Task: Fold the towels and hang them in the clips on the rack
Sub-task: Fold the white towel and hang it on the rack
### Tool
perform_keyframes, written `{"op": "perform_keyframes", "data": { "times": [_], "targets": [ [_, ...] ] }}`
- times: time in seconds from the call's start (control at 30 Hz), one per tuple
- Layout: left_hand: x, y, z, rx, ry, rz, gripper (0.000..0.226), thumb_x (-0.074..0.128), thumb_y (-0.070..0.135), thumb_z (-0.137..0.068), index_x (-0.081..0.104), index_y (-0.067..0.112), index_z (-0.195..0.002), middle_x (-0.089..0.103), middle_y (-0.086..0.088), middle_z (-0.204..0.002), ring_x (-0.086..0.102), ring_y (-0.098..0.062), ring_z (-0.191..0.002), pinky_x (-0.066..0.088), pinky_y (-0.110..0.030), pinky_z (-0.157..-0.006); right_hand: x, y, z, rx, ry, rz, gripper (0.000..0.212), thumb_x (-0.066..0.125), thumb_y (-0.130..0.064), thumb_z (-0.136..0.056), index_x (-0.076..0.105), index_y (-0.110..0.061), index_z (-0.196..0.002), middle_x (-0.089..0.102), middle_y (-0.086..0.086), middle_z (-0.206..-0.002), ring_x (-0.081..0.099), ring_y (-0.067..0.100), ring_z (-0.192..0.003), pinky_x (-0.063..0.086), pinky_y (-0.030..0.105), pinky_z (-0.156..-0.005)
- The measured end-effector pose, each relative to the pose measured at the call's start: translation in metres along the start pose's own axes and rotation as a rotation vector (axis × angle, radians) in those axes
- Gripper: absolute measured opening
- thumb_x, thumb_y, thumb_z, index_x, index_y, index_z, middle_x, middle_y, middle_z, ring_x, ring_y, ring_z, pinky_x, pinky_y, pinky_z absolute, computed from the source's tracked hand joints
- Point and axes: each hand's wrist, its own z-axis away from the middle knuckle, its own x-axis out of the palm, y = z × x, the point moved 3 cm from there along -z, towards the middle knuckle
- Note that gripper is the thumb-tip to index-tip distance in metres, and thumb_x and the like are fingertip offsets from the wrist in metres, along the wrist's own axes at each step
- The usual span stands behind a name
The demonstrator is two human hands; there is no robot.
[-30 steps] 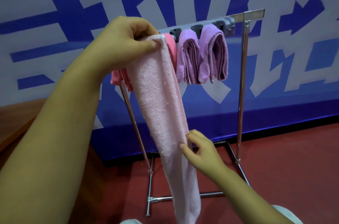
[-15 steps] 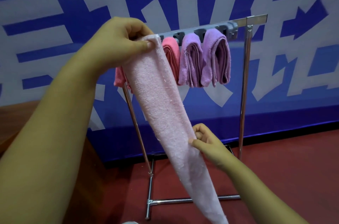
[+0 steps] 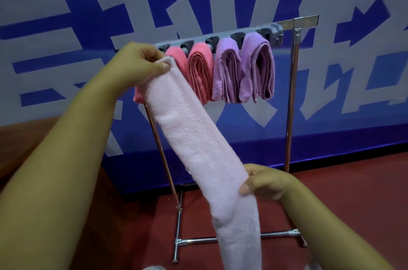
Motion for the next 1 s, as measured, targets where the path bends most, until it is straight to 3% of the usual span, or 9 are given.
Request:
{"op": "perform_keyframes", "data": {
  "times": [0.17,0.33,0.4,0.47,0.57,0.73,0.8,0.87,1.0],
  "targets": [
    [0.052,-0.088,0.005,-0.244,-0.023,0.001,0.012,0.063,0.020,-0.087,0.069,0.009,-0.089,0.065,-0.007,-0.088,0.055,-0.018,-0.082,0.041,-0.028,-0.069,-0.003,-0.019,0.004,-0.117,-0.038,-0.239,0.049,0.084,-0.026,-0.061,0.071,-0.007,-0.104,0.074,0.007,-0.096,0.071,0.019,-0.087,0.055,0.029,-0.073],
    [0.149,-0.147,0.062,-0.495,-0.281,0.003,0.022,0.063,0.016,-0.085,0.066,0.008,-0.105,0.067,-0.010,-0.110,0.060,-0.023,-0.096,0.044,-0.029,-0.080,0.003,-0.040,-0.003,-0.186,0.139,-0.308,0.050,0.090,-0.032,-0.051,0.075,-0.007,-0.092,0.073,0.010,-0.088,0.071,0.020,-0.080,0.056,0.029,-0.068],
    [0.168,-0.142,0.084,-0.494,-0.296,0.117,0.024,0.062,0.019,-0.087,0.063,0.009,-0.109,0.065,-0.007,-0.111,0.060,-0.022,-0.099,0.045,-0.029,-0.081,0.007,-0.044,-0.009,-0.144,0.173,-0.328,0.049,0.091,-0.030,-0.051,0.075,-0.006,-0.090,0.073,0.012,-0.090,0.071,0.022,-0.083,0.057,0.032,-0.070],
    [0.174,-0.124,0.102,-0.446,-0.234,0.327,0.014,0.059,0.023,-0.090,0.066,0.013,-0.095,0.070,0.001,-0.096,0.063,-0.020,-0.092,0.049,-0.030,-0.077,0.008,-0.046,-0.012,-0.094,0.213,-0.402,0.055,0.091,-0.025,-0.049,0.073,-0.001,-0.096,0.071,0.016,-0.098,0.070,0.026,-0.089,0.058,0.036,-0.074],
    [0.159,-0.087,0.127,-0.399,-0.110,0.753,0.032,0.054,0.041,-0.089,0.067,0.014,-0.078,0.069,0.006,-0.069,0.065,-0.013,-0.072,0.055,-0.027,-0.071,0.010,-0.050,-0.014,-0.073,0.268,-0.512,0.066,0.094,-0.018,-0.041,0.071,0.002,-0.099,0.069,0.020,-0.105,0.069,0.029,-0.094,0.057,0.043,-0.081],
    [0.147,-0.056,0.147,-0.224,-0.317,0.970,0.064,0.066,0.071,-0.059,0.066,0.023,-0.100,0.073,0.005,-0.099,0.069,-0.011,-0.092,0.054,-0.020,-0.075,0.017,-0.063,-0.014,-0.120,0.270,-0.645,0.069,0.092,-0.007,-0.041,0.067,0.009,-0.104,0.063,0.027,-0.116,0.065,0.037,-0.102,0.053,0.055,-0.081],
    [0.146,-0.053,0.146,-0.220,-0.348,0.958,0.065,0.075,0.062,-0.055,0.063,0.023,-0.106,0.073,0.008,-0.104,0.069,-0.010,-0.096,0.053,-0.018,-0.074,0.021,-0.067,-0.014,-0.123,0.251,-0.653,0.073,0.090,-0.008,-0.047,0.063,0.008,-0.112,0.057,0.027,-0.125,0.058,0.039,-0.113,0.049,0.057,-0.087],
    [0.144,-0.050,0.145,-0.244,-0.361,0.975,0.042,0.075,0.037,-0.064,0.065,0.021,-0.101,0.075,0.007,-0.097,0.070,-0.011,-0.092,0.054,-0.019,-0.071,0.019,-0.070,-0.014,-0.147,0.260,-0.697,0.080,0.090,-0.006,-0.047,0.058,0.006,-0.119,0.056,0.025,-0.128,0.057,0.036,-0.116,0.048,0.056,-0.090],
    [0.145,-0.045,0.148,-0.253,-0.441,0.923,0.030,0.072,0.017,-0.063,0.070,0.015,-0.092,0.076,0.000,-0.093,0.072,-0.016,-0.088,0.056,-0.023,-0.072,0.013,-0.075,-0.015,-0.182,0.297,-0.784,0.073,0.090,0.003,-0.039,0.064,0.009,-0.106,0.063,0.023,-0.116,0.063,0.034,-0.106,0.050,0.053,-0.088]
  ]
}}
